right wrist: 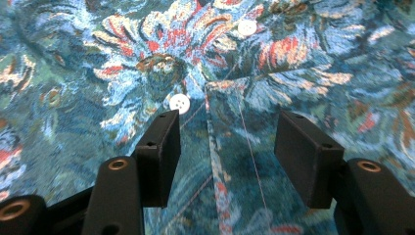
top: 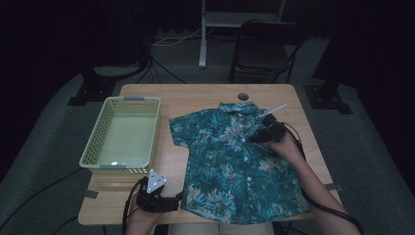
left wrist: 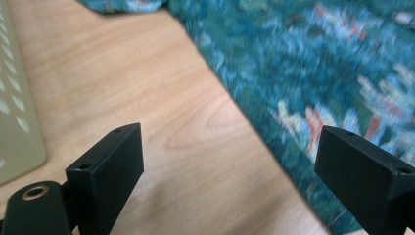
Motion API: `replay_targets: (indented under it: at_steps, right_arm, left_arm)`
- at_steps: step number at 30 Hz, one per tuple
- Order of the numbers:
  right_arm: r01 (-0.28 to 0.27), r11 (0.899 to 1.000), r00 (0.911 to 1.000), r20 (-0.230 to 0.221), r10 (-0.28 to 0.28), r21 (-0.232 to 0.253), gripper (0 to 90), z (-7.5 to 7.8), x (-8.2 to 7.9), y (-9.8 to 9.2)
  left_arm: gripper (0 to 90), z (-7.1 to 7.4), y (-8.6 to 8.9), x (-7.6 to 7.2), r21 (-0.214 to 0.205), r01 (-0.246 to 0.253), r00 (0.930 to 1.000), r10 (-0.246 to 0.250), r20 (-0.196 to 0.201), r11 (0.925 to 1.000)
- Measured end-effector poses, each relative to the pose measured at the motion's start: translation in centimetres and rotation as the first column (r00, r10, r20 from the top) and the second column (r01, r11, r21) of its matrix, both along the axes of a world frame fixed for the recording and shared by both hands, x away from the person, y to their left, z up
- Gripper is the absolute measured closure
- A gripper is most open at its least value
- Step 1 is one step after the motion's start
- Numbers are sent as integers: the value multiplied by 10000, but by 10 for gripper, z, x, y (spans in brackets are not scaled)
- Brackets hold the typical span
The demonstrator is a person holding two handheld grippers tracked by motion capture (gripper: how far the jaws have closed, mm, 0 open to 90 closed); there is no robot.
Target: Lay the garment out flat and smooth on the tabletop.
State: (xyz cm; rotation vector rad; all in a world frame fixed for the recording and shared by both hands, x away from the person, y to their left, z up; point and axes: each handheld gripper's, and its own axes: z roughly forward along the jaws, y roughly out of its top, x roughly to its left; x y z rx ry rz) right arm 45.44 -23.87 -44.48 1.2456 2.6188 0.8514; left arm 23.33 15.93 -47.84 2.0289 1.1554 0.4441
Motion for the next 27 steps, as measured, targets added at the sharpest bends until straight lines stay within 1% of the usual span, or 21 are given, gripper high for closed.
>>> replay_targets:
  at_steps: [3,4,6,8,10,12,14,16,17,20,22,24,27]
  right_arm:
    - [2,9997,10000,91,0,-228,426,-3,1,5]
    - [-8,9994,9999,134,13,-333,426,-4,1,6]
    - [-47,9980,9998,201,60,-638,426,-7,1,9]
    - [-100,9959,9997,199,118,-897,436,-10,2,10]
    - [-153,9948,9997,185,172,-1005,440,-12,2,11]
    - [-191,9939,9993,296,225,-1084,443,-13,1,12]
    - [-231,9922,9987,418,284,-1229,457,-13,0,13]
    - [-326,9895,9971,635,418,-1408,474,-14,-2,14]
    - [-368,9898,9967,669,464,-1375,481,-14,-3,14]
    - [-360,9910,9957,804,466,-1288,551,-15,-3,11]
    - [-256,9923,9959,827,358,-1215,618,-15,-2,9]
    - [-6,9934,9971,755,93,-1145,681,-14,0,7]
    - [114,9919,9975,701,-26,-1264,751,-13,3,6]
  left_arm:
    - [116,-6,3,3,-7,-198,9996,198,-201,9998]
    - [116,-7,3,3,87,-147,9995,149,-263,9999]
    - [118,-7,3,3,290,-200,9995,207,-236,9994]
    - [121,-6,4,3,462,-333,9990,346,-276,9984]
    - [121,-8,3,3,529,-352,9993,358,-87,9980]
    - [120,-10,3,1,650,-303,9994,291,189,9974]
    - [120,-11,3,1,584,-127,9996,113,240,9982]
    - [120,-11,3,1,563,-85,9996,69,273,9984]
    - [120,-11,4,1,561,-49,9996,33,292,9984]
    - [120,-12,4,1,542,-47,9995,30,311,9985]
    - [121,-12,3,2,548,-126,9994,108,320,9984]
    - [121,-12,2,1,516,-264,9991,246,349,9983]
    - [121,-13,2,0,480,-339,9987,320,406,9983]
